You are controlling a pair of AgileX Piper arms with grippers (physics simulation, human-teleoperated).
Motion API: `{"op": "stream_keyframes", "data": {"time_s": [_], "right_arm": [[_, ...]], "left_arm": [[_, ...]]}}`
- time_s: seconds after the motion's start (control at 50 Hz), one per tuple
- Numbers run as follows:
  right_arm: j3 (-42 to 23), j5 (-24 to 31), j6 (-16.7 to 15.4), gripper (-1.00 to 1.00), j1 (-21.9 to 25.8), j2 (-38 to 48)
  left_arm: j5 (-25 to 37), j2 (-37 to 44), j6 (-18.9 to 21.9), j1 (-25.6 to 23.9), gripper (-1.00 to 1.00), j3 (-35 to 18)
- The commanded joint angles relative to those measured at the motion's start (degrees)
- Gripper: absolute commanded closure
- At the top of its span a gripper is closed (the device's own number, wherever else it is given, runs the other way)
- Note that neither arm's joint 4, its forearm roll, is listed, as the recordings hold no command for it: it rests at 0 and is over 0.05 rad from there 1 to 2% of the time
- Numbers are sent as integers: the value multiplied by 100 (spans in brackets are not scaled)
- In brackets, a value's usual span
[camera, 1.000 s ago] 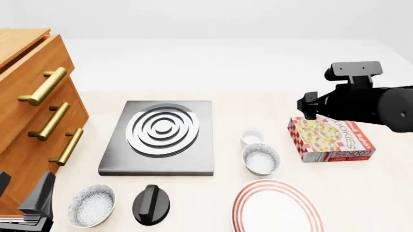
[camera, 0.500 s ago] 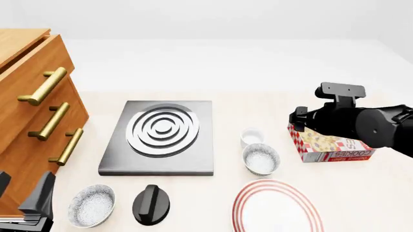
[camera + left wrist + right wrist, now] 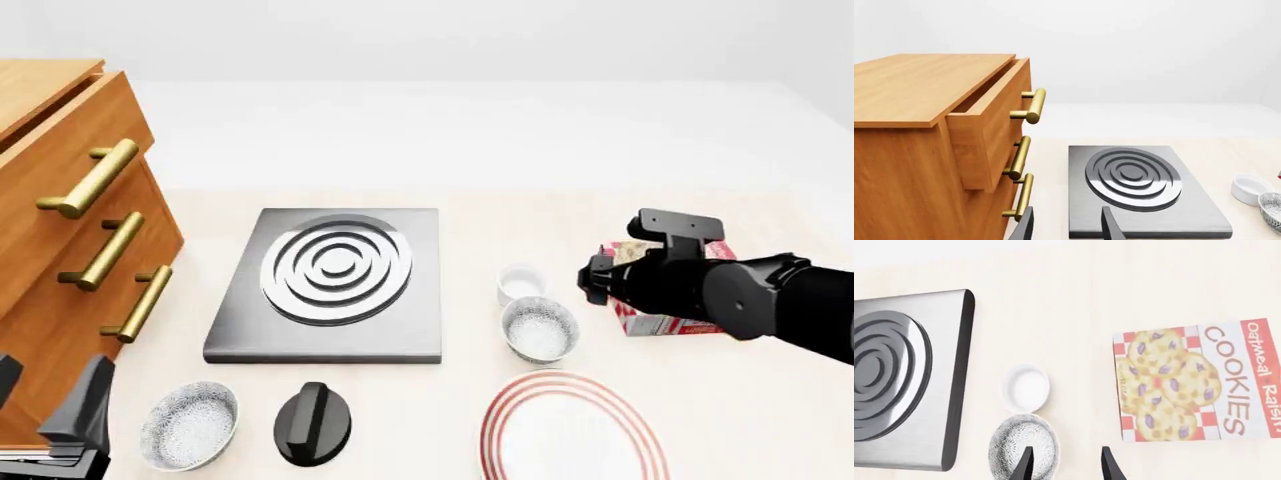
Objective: Pick the akita bowl between the plate and the ramekin and place it on the plate.
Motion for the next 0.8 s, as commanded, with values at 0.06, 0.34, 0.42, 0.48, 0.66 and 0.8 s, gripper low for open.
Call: {"op": "stream_keyframes", "data": {"time_s": [0.06, 0.34, 0.42, 0.48, 0.66, 0.8], "right_arm": [[303, -352, 226, -100, 44, 254], [379, -494, 285, -100, 31, 414], [366, -531, 329, -100, 62, 477], [378, -582, 379, -100, 106, 532], [365, -695, 362, -100, 182, 726], [367, -726, 369, -100, 223, 794]], "left_arm": [[0, 0, 0, 0, -100, 0], [0, 0, -2, 1, -100, 0], [0, 0, -1, 1, -100, 0], [0, 0, 0, 0, -100, 0], [0, 1, -3, 1, -100, 0], [0, 1, 3, -1, -100, 0]]}}
